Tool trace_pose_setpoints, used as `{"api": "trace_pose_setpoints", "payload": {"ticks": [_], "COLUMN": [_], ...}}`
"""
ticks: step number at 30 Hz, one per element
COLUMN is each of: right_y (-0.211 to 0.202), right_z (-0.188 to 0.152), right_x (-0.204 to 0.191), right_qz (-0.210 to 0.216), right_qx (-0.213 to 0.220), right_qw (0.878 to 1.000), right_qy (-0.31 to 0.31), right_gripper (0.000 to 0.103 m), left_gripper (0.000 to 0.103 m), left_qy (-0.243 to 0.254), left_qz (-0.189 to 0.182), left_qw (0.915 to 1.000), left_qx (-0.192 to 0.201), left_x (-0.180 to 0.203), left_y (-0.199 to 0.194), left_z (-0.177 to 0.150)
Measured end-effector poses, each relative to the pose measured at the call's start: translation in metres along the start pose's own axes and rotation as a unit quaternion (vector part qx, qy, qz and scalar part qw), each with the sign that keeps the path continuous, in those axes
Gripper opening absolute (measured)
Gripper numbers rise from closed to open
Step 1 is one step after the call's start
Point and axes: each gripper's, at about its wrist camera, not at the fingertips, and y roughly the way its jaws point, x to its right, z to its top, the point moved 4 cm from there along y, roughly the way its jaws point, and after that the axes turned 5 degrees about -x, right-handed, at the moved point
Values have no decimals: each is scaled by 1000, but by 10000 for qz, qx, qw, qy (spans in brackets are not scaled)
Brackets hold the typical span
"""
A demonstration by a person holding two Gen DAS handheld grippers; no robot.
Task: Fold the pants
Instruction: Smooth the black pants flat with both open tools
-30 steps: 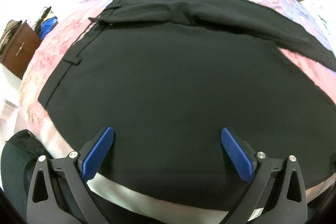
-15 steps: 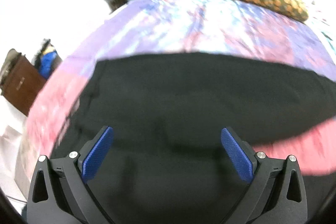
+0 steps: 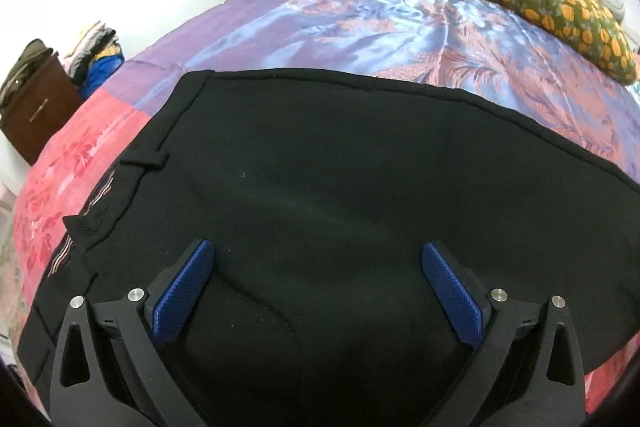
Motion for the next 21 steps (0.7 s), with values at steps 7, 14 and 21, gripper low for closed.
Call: {"api": "trace_pose_setpoints", "payload": {"ticks": [7, 14, 21], "right_y": [-55, -134, -171], "right_z": [-22, -55, -38], "right_x": [152, 304, 343], "right_qz": [-1203, -2927, -2788], "right_qx": [338, 197, 463], "right_qw": [9905, 9397, 9346], "right_qy": [577, 1757, 2160], "right_gripper": [96, 95, 102], "left_gripper": [103, 103, 103], "left_qy": [1, -2, -5], "left_qz": [14, 13, 16], "left_qw": [10000, 10000, 9999], "left_qx": [76, 96, 116], "left_x": [5, 5, 4], "left_y": [-2, -2, -2], "left_z": [-2, -3, -2]}}
